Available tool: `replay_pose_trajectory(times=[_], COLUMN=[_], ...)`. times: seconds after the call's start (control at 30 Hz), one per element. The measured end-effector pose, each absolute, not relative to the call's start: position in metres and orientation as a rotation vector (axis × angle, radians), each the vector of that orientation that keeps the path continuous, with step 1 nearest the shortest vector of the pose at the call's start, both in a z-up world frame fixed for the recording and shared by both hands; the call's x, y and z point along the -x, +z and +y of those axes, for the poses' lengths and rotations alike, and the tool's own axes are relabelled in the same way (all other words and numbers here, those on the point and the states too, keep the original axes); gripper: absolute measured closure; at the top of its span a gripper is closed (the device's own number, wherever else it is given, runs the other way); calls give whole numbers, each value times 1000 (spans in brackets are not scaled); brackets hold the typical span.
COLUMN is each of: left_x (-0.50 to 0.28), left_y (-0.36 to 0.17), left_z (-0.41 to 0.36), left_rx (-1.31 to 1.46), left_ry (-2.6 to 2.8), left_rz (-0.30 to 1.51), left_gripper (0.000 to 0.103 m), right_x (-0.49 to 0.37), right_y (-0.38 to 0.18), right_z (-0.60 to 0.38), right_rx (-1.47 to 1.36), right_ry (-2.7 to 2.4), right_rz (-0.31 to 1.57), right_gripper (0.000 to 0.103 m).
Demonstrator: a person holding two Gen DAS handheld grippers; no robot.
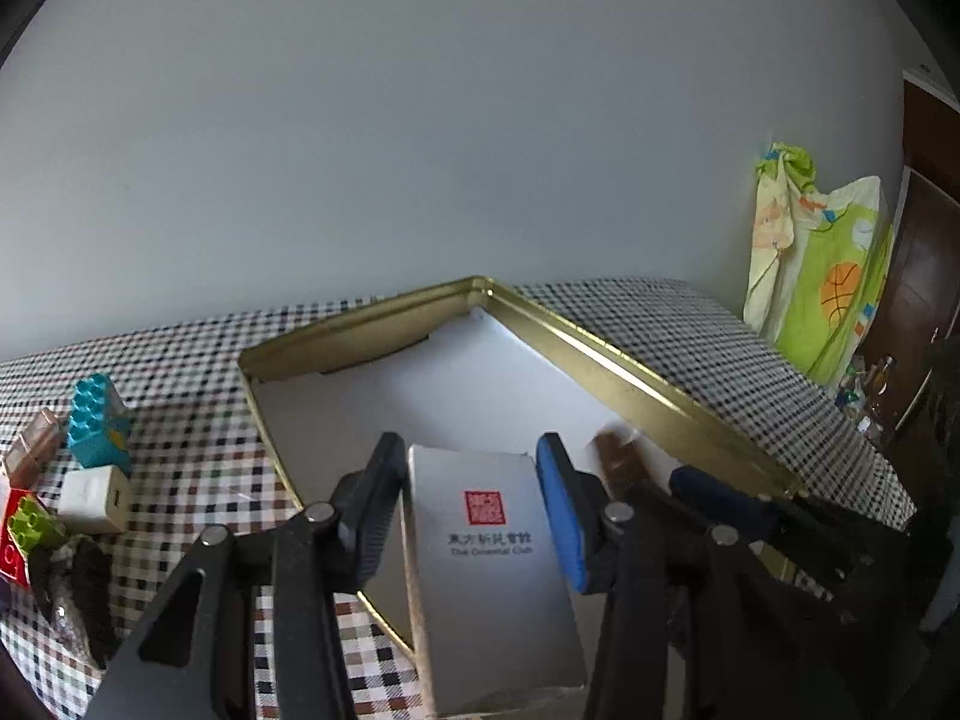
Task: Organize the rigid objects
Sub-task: 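Carry comb and white box into the gold tin and open both tools, then move both open tools back toward the remaining blocks and pouch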
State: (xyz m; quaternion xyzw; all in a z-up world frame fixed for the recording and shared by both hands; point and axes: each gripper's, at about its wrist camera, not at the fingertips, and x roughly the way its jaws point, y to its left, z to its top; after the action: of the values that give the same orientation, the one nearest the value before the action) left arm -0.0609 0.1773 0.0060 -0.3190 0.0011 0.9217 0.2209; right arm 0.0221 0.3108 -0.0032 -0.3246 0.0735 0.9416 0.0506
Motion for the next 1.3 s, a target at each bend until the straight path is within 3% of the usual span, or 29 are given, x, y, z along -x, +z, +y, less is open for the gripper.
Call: replay_pose_trajectory(times=[0.03, 0.1, 0.13, 0.17, 0.23, 0.4, 0.73, 1.03, 1.3], left_x=[61, 61, 60, 58, 53, 48, 38, 39, 44], left_y=[5, 5, 7, 9, 15, 19, 15, 10, 1], left_z=[177, 173, 170, 168, 160, 141, 95, 45, 2], left_rx=[891, 901, 900, 885, 827, 813, 778, 812, 868], left_ry=[2544, 2551, 2570, 2587, 2637, 2669, 2799, 2870, 2935], left_rz=[1, -17, -30, -44, -82, -92, 32, 40, 75], left_gripper=[57, 37, 15, 0, 0, 0, 0, 0, 0], right_x=[-24, -27, -29, -29, -36, -43, -49, -51, -36], right_y=[-3, -3, -2, 0, 5, 18, 22, 21, 18], right_z=[311, 311, 312, 311, 313, 314, 300, 275, 224], right_rx=[981, 963, 949, 932, 861, 699, 525, 407, 509], right_ry=[2858, 2832, 2824, 2822, 2827, 2814, 2759, 2811, 2928], right_rz=[219, 205, 212, 225, 251, 200, 113, 13, 92], right_gripper=[74, 66, 55, 50, 37, 22, 22, 22, 22])
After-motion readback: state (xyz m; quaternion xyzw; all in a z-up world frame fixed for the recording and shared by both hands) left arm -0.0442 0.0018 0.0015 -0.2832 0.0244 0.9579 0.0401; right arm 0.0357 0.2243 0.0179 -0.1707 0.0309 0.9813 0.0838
